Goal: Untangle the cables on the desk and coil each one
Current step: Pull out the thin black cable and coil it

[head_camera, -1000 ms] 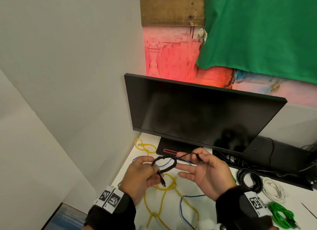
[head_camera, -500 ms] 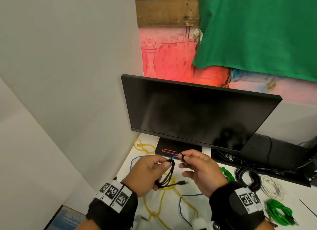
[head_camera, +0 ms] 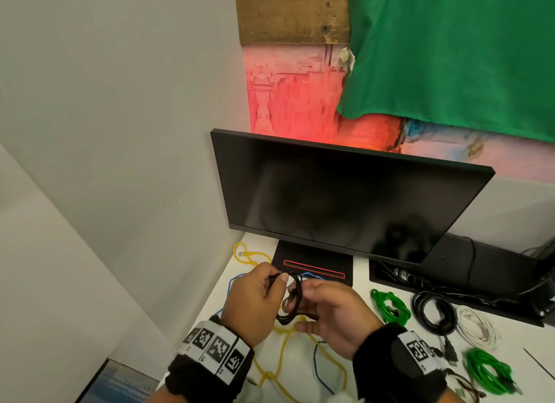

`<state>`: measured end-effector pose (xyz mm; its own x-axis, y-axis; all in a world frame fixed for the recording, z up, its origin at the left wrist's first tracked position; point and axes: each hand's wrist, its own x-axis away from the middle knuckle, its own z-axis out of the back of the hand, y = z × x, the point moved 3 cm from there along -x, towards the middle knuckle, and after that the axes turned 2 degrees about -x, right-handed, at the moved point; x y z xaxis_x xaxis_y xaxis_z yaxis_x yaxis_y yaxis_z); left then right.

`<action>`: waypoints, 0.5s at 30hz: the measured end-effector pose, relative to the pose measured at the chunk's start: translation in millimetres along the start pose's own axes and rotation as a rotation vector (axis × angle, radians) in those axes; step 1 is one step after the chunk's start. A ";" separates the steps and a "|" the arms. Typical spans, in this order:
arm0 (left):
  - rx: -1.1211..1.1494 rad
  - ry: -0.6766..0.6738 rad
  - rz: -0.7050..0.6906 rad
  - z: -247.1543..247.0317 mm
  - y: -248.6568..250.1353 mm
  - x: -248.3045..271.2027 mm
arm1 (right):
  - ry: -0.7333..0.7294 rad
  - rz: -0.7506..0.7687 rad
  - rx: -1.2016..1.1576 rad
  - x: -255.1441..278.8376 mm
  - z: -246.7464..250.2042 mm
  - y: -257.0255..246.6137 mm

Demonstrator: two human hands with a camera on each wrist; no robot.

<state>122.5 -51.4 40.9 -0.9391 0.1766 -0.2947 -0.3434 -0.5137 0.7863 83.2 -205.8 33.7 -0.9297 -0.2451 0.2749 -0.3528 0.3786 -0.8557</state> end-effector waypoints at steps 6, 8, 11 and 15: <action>-0.015 0.034 0.056 -1.6 -3.8 0.6 | -0.058 -0.005 0.258 0.8 -7.5 4.7; 0.016 0.028 0.103 -1.0 -7.0 0.3 | -0.020 0.073 0.382 2.0 -6.3 0.6; 0.157 -0.110 0.189 1.5 -12.0 -0.9 | 0.054 0.174 0.575 3.7 -2.6 -7.8; 0.376 -0.296 0.230 5.4 -7.3 1.8 | 0.214 0.260 0.598 2.0 5.9 -14.9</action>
<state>123.2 -42.8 37.6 -0.9355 0.3519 0.0311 -0.0579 -0.2398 0.9691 87.2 -217.1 44.4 -0.9984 -0.0076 0.0562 -0.0541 -0.1714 -0.9837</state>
